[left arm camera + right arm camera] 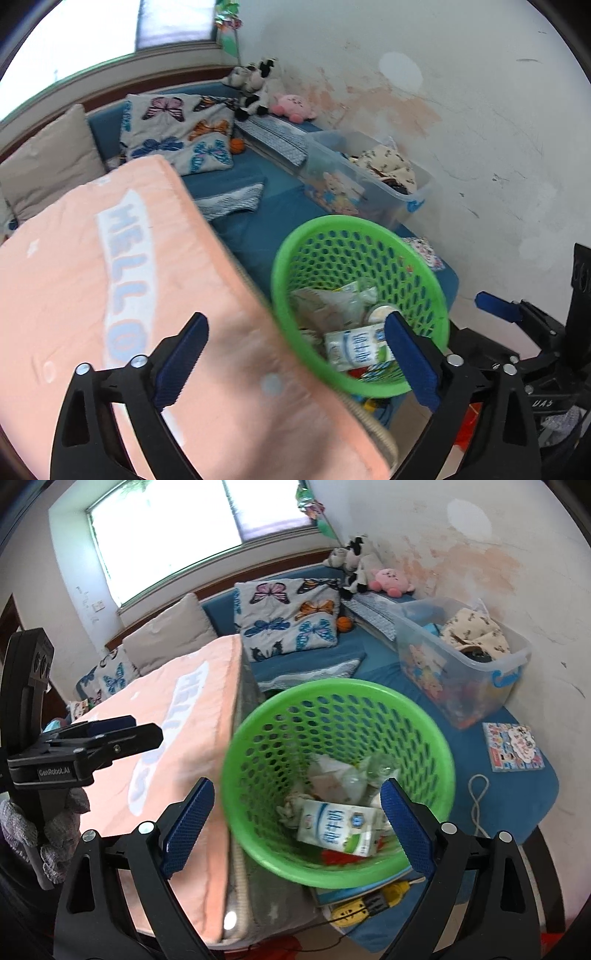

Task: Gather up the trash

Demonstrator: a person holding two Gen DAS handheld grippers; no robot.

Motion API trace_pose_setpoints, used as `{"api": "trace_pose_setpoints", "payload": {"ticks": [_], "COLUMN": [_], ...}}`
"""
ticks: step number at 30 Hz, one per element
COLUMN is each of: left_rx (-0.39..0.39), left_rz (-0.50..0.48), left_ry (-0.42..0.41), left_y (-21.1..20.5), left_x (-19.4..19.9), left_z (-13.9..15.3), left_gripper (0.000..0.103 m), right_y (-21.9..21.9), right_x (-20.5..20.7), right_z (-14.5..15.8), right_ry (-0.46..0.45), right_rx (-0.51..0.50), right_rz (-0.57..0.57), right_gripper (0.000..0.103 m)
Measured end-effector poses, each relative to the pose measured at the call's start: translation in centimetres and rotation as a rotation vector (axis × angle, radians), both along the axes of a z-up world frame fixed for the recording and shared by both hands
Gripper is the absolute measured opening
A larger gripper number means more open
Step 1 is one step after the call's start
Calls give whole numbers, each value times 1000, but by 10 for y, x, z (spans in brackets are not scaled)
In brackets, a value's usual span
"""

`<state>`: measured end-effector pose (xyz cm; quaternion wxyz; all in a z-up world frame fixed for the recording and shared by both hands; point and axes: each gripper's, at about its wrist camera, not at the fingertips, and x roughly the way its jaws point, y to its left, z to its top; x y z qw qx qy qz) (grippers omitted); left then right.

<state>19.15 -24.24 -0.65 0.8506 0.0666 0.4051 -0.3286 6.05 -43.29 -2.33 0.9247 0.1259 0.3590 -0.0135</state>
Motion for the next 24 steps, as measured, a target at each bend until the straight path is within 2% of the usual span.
{"api": "trace_pose_setpoints", "payload": {"ticks": [9, 19, 24], "left_rx": [16, 14, 15], "left_rz": [122, 260, 309], "left_ry": [-68, -83, -95], "left_y": [65, 131, 156], "left_x": [-12, -20, -27], "left_z": [7, 8, 7], "left_gripper": [96, 96, 96], "right_y": [49, 91, 109], "right_x": [6, 14, 18], "right_z": [4, -1, -3], "right_ry": [-7, 5, 25], "right_rx": [-36, -60, -114], "right_rz": [61, 112, 132], "right_gripper": [98, 99, 99]}}
